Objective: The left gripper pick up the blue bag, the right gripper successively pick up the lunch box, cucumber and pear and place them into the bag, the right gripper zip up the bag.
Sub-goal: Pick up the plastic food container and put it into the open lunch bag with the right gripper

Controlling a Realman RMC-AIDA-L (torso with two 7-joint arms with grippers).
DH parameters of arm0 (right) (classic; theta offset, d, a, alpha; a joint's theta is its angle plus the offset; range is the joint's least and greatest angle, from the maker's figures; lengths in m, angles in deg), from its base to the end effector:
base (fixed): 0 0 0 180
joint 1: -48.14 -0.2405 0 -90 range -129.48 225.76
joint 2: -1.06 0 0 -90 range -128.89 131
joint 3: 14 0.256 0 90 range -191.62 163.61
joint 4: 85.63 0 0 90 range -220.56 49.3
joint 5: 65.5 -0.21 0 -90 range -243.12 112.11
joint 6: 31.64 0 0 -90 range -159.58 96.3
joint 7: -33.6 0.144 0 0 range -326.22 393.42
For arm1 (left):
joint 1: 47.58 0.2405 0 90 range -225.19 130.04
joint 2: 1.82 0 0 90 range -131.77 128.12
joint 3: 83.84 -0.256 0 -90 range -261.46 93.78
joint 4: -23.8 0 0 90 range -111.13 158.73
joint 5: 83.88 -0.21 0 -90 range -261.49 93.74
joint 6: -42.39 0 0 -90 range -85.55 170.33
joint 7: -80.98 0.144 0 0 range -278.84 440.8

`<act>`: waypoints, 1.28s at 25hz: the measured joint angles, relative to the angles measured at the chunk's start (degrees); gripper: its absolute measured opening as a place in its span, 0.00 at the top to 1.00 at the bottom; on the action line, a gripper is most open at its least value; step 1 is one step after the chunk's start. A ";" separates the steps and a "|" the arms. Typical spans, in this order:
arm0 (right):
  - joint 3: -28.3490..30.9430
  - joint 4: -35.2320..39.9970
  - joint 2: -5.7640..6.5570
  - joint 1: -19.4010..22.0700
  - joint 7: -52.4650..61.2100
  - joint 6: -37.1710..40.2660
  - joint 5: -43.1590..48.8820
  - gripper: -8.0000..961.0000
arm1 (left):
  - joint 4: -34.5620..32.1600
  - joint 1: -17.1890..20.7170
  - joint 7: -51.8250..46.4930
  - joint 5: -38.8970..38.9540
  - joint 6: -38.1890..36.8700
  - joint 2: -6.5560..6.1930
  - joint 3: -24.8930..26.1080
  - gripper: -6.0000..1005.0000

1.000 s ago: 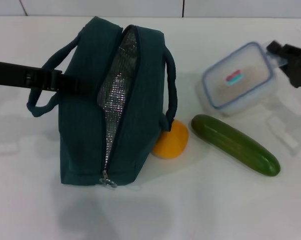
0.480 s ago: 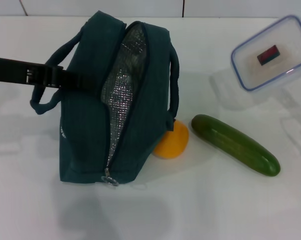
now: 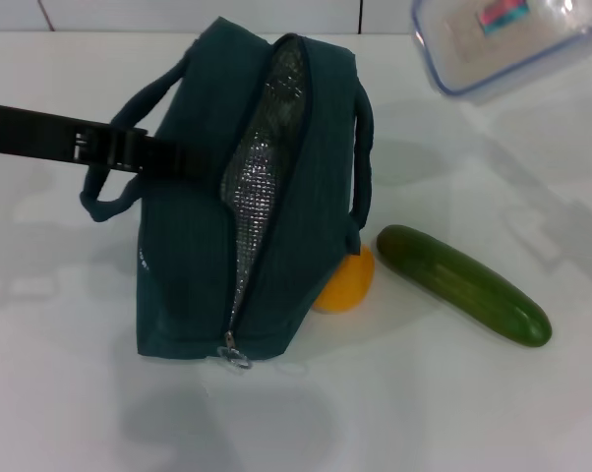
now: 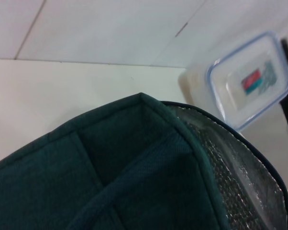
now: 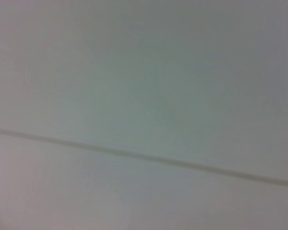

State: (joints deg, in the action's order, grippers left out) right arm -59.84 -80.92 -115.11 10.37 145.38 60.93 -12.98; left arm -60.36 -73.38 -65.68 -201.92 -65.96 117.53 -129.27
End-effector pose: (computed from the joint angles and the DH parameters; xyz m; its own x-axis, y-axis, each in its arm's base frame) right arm 0.2227 0.3675 0.0328 -0.4398 -0.5577 -0.7040 -0.5342 -0.4677 0.7042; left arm -0.1894 0.3100 0.0968 0.5232 0.7827 0.3371 0.8294 -0.5586 0.0097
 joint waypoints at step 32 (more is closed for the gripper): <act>-0.83 -8.90 -0.02 -17.87 -3.74 -2.38 7.27 0.83 | 3.93 -1.98 1.13 -1.34 4.53 -0.10 -0.89 0.96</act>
State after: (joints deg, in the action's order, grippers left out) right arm -60.67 -89.82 -115.13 -7.50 141.64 58.55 -5.71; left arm -56.44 -75.36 -64.55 -203.26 -61.43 117.44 -130.16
